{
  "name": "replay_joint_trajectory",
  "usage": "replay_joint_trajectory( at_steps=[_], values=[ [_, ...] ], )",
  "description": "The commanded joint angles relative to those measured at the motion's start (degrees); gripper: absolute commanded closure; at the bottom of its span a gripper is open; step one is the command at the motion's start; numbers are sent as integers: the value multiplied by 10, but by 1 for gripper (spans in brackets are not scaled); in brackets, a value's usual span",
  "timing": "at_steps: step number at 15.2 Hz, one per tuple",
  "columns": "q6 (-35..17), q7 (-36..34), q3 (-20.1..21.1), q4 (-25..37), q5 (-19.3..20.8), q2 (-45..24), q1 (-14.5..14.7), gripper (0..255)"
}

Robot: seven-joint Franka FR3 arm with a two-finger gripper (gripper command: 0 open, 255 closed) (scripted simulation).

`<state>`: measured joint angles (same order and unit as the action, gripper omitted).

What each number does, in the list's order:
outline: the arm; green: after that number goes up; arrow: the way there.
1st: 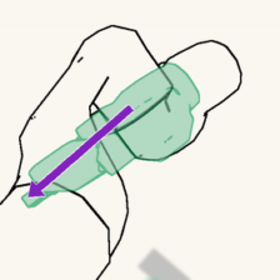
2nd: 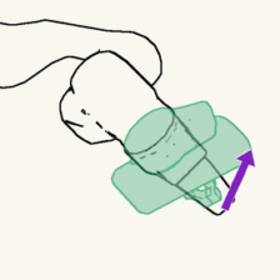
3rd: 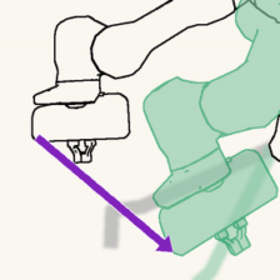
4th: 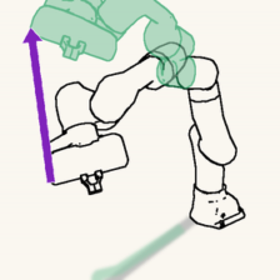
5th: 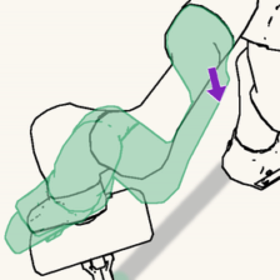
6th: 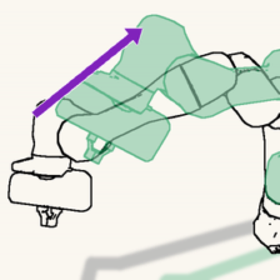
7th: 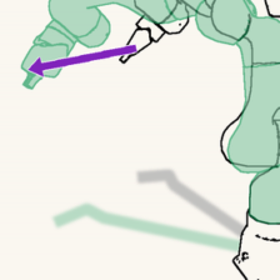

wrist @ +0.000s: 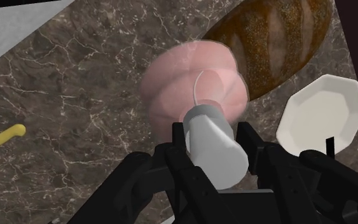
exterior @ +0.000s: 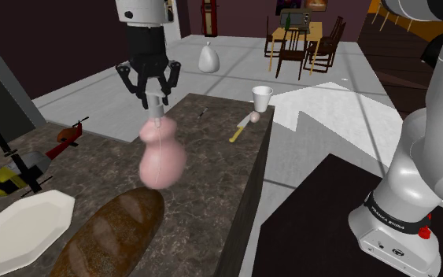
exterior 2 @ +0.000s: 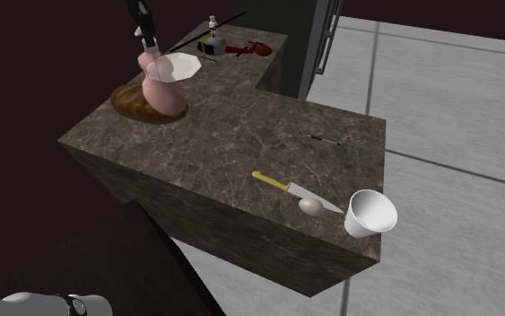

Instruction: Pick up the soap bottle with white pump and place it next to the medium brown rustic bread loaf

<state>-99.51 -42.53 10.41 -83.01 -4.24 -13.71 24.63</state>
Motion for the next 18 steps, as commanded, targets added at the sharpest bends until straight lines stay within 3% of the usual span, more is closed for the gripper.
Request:
replay_joint_trajectory(
  at_steps=[1,18],
  values=[
    [-17,2,0,-18,-1,2,-1,255],
    [-145,14,-1,-139,-3,-5,-1,255]
  ],
)
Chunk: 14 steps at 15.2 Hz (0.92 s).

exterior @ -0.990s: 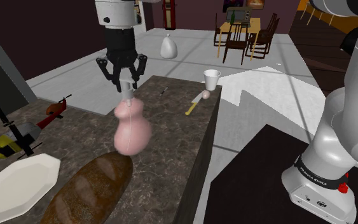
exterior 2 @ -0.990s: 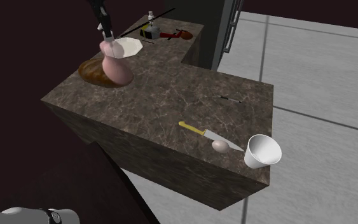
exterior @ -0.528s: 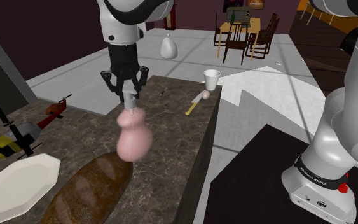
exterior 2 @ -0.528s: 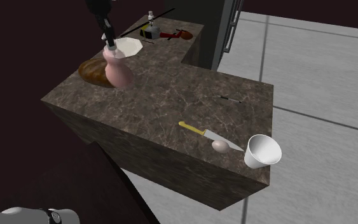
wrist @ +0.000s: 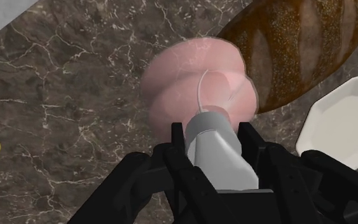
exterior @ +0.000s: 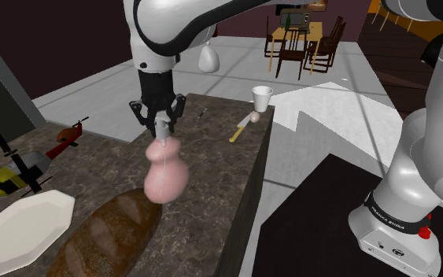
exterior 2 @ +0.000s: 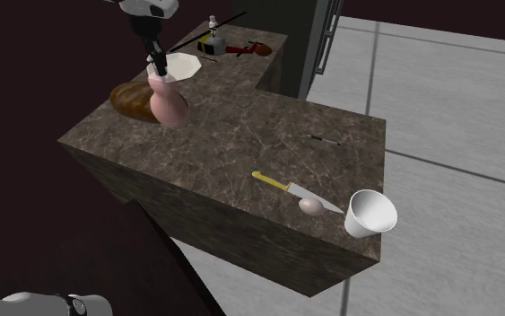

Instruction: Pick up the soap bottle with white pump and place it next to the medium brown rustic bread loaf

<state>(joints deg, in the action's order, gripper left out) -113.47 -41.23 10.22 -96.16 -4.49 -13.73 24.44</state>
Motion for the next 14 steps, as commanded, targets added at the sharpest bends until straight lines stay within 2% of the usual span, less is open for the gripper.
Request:
replay_joint_trajectory(
  at_steps=[1,8,9,14],
  values=[
    [-5,1,1,-8,0,-5,1,255],
    [-5,1,0,-7,0,-5,1,255],
    [-4,1,0,-5,0,-7,1,0],
    [-5,1,0,-8,0,-5,1,0]
  ],
)
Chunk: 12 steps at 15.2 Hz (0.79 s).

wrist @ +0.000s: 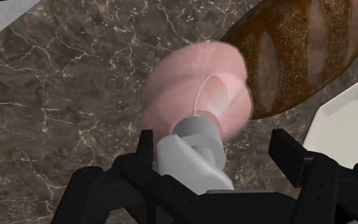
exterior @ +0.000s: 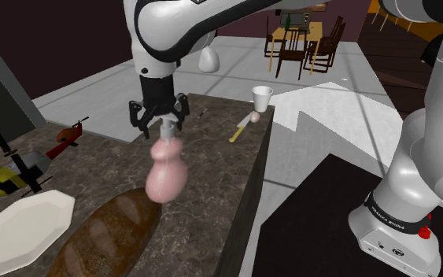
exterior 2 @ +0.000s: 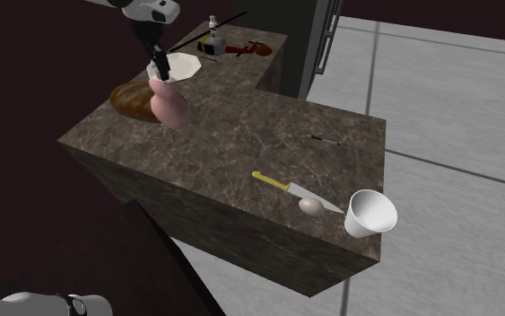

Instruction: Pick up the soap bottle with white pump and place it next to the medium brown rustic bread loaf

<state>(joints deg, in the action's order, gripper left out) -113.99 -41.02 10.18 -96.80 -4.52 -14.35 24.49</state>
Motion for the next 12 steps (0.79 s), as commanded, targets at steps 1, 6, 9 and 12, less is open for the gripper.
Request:
replay_joint_trajectory(
  at_steps=[1,6,9,12],
  values=[
    [18,-1,0,12,-1,6,-1,0],
    [68,-1,-1,52,-1,16,-4,0],
    [68,-1,-1,52,-1,15,-4,0],
    [68,-1,-1,52,-1,15,-4,0]
  ],
)
